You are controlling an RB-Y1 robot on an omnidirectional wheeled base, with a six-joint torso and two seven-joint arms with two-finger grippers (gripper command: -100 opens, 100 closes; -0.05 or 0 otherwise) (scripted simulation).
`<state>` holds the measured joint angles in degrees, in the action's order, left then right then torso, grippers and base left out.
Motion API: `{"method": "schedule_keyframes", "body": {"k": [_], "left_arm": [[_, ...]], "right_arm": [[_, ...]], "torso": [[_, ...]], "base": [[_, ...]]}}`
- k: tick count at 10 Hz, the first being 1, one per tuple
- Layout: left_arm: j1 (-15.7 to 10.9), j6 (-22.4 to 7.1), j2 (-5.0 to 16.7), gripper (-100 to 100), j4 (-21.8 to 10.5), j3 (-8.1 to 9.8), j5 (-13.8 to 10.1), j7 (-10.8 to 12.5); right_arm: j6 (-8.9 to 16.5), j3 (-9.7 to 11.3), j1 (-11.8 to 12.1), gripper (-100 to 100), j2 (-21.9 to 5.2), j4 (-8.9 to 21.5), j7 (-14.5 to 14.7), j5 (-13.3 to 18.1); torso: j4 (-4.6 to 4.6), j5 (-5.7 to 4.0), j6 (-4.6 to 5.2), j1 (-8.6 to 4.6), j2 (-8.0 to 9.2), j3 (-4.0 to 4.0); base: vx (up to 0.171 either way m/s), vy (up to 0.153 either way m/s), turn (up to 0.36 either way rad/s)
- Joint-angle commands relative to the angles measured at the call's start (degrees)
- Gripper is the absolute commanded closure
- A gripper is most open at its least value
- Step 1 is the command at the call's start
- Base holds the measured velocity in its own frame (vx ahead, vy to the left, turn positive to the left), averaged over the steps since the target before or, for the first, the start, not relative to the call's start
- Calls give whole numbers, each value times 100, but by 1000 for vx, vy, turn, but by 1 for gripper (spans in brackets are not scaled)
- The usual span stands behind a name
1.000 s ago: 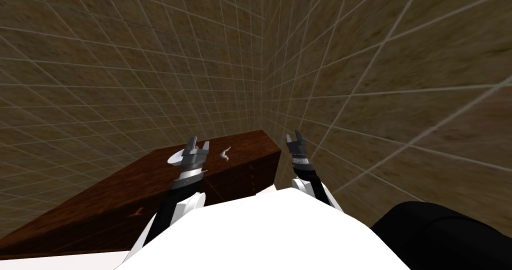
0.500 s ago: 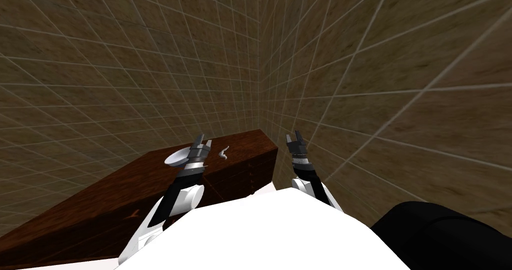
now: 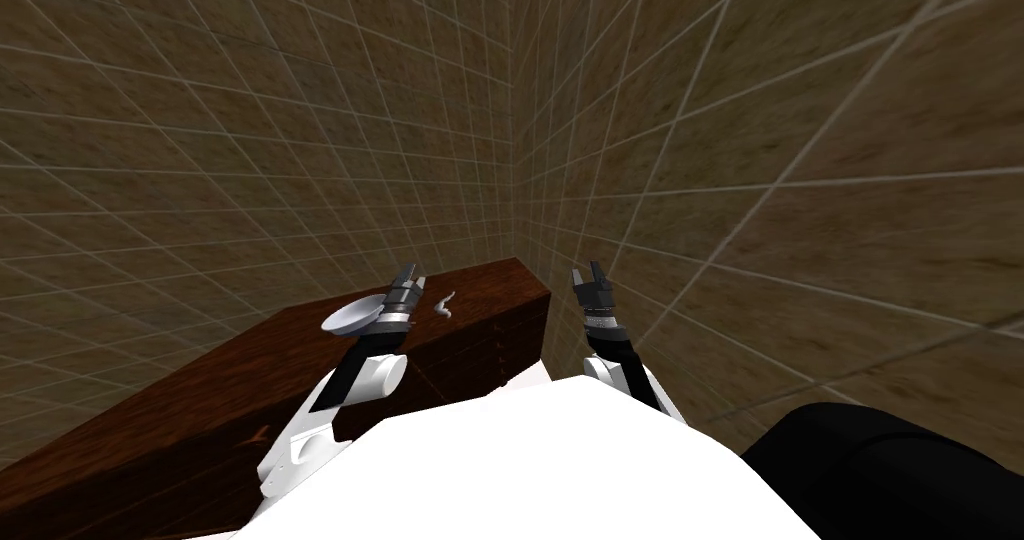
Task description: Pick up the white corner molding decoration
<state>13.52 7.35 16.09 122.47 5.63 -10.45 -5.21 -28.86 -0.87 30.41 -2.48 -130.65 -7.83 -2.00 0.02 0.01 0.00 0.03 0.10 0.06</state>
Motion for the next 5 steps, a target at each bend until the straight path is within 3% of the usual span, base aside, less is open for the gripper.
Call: {"method": "schedule_keyframes", "body": {"k": [1, 2, 3, 4, 5], "left_arm": [[-154, -254, 26, -100, -82, 9, -32, -74], [-407, -417, 156, -100, -270, 70, -140, -161], [-414, -561, 156, -100, -270, 70, -140, -161], [-673, -729, 282, -100, -474, 125, -251, -246], [-682, -879, 282, -100, -474, 125, -251, -246]], "right_arm": [[0, 0, 0, 0, 0, 0, 0, 0], [0, 0, 0, 0, 0, 0, 0, 0], [0, 0, 0, 0, 0, 0, 0, 0], [0, 0, 1, 0, 0, 0, 0, 0], [0, 0, 0, 0, 0, 0, 0, 0]], "torso": [[0, 0, 0, 0, 0, 0], [0, 0, -1, 0, -2, -1], [-1, 0, 1, 0, -3, -2], [0, 0, -3, 0, -2, -1], [0, 0, -1, 0, 0, 0]], "base": [[-28, 5, -43], [-28, 3, -95], [-27, 4, -40], [-36, 0, -65], [-28, 1, -50]]}}
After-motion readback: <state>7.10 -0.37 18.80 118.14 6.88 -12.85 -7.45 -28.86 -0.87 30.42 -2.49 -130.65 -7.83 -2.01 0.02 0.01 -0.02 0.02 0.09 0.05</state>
